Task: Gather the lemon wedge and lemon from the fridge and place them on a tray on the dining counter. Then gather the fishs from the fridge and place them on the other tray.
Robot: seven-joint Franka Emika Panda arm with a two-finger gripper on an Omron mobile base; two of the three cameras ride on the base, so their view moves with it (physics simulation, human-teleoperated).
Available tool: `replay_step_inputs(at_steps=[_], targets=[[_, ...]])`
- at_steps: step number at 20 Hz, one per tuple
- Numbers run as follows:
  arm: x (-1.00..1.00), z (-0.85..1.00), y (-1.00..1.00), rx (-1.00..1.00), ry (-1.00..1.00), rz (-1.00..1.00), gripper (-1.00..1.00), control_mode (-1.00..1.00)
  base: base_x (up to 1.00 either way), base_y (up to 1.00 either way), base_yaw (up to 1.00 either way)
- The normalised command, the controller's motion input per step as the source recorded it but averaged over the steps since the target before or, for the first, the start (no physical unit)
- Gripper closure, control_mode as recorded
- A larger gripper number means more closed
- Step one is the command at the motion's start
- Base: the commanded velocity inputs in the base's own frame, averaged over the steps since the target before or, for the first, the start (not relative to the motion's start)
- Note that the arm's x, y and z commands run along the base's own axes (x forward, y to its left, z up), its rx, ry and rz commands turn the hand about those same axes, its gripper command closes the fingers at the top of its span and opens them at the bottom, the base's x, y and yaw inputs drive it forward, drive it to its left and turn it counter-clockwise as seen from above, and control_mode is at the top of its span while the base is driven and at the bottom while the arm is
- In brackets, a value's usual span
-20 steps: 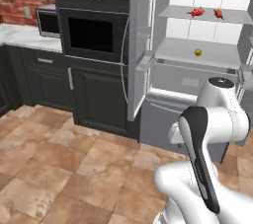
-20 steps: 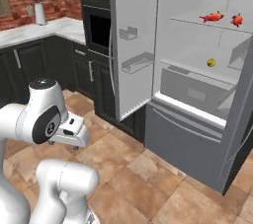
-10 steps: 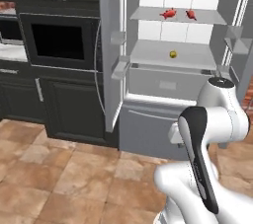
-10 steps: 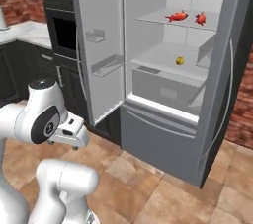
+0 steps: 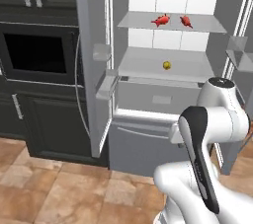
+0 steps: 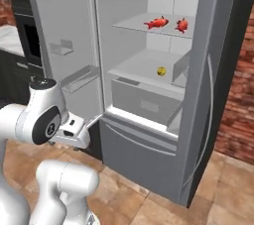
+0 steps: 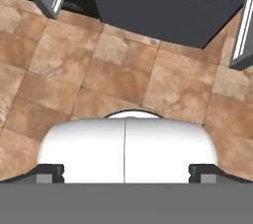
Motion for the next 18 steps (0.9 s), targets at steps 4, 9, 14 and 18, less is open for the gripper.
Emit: replay_step_inputs(at_steps=[4,9,14,18], targets=[[0.00,0.00,0.00,0.00,0.00,0.00,-1.00,1.00,0.44,0.00,-0.26],[0.00,0.00,0.00,0.00,0.00,0.00,-1.00,1.00,0.40,0.02,-0.32],[0.00,0.00,0.00,0.00,0.00,0.00,-1.00,1.00,0.64,0.26,-0.28],[0.00,0.00,0.00,0.00,0.00,0.00,-1.00,1.00,0.70,0.31,-0.24]])
